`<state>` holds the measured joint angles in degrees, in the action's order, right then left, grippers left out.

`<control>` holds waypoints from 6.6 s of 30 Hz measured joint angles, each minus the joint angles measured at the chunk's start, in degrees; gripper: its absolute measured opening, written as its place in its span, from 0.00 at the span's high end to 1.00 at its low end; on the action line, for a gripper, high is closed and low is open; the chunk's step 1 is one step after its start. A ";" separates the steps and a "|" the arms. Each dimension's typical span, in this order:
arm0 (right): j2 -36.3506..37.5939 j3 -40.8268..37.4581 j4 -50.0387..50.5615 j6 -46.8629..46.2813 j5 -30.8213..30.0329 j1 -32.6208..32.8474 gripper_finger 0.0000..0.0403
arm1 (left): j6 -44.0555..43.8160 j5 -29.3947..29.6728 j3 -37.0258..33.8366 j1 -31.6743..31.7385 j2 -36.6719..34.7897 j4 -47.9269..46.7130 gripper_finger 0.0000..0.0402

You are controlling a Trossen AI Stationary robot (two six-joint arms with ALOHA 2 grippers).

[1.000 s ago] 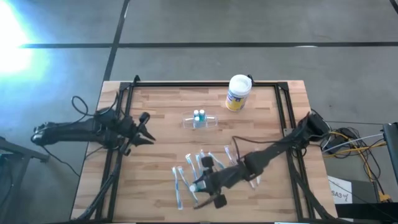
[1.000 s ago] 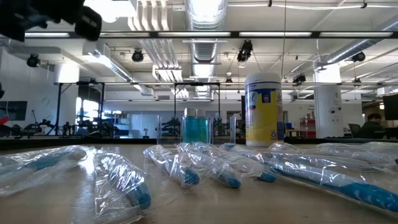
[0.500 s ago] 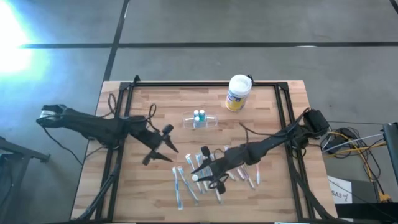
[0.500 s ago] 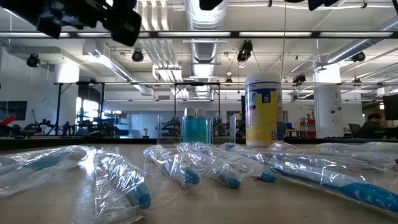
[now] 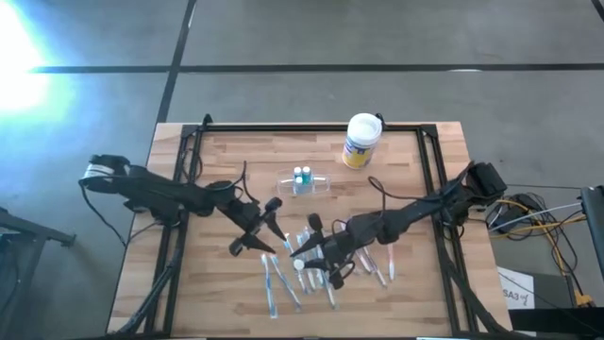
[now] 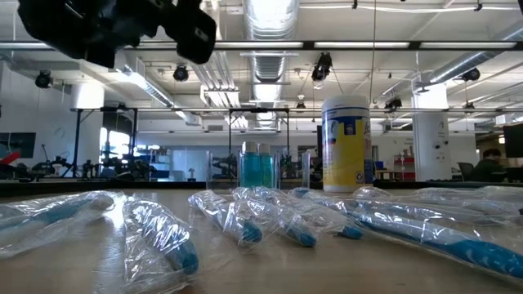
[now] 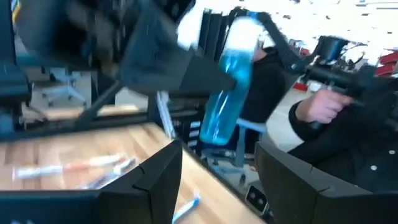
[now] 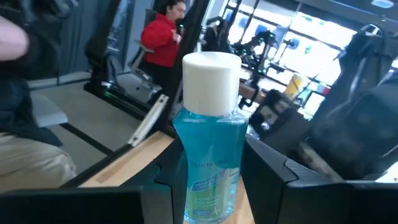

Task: Pick & Place toothbrushing station
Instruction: Put the blue mouthwash bottle into the transparent organizer

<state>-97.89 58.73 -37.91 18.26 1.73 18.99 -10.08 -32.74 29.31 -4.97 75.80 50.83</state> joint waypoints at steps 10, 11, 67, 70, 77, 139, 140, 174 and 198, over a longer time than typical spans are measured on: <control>-0.09 -0.08 -0.37 0.85 -0.02 -1.62 0.72 | -0.89 -4.92 6.23 0.00 6.47 -0.48 0.49; -0.09 -0.06 -0.27 1.12 -0.08 -1.63 0.72 | -1.00 -5.31 6.86 0.00 6.87 -0.27 0.49; 10.34 10.11 32.07 -26.13 -24.29 0.04 0.37 | 11.79 4.47 10.68 1.16 4.55 -18.20 0.80; 10.70 13.53 40.02 -32.57 -28.14 0.98 0.38 | 14.21 12.24 10.68 1.09 2.82 -21.50 0.80; 9.83 16.82 45.56 -35.39 -32.78 3.35 0.39 | 17.22 24.80 10.70 1.14 1.08 -24.09 0.80; 5.29 16.88 48.06 -27.93 -38.84 0.60 0.80 | 19.98 32.35 10.74 1.07 0.91 -26.03 0.77; 5.54 16.88 48.03 -27.82 -38.53 0.60 0.80 | 20.00 32.33 10.77 1.05 0.86 -26.06 0.75; 13.60 16.88 63.16 -14.30 -7.38 -16.29 0.80 | 16.01 24.64 -7.21 1.05 -48.91 -55.52 0.94; 0.30 20.58 65.86 3.63 12.50 -36.65 0.80 | 15.93 24.62 -16.42 1.11 -56.21 -47.67 0.97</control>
<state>-97.59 79.31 27.95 21.89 14.23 -17.65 5.85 -8.12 12.88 -3.86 19.59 3.16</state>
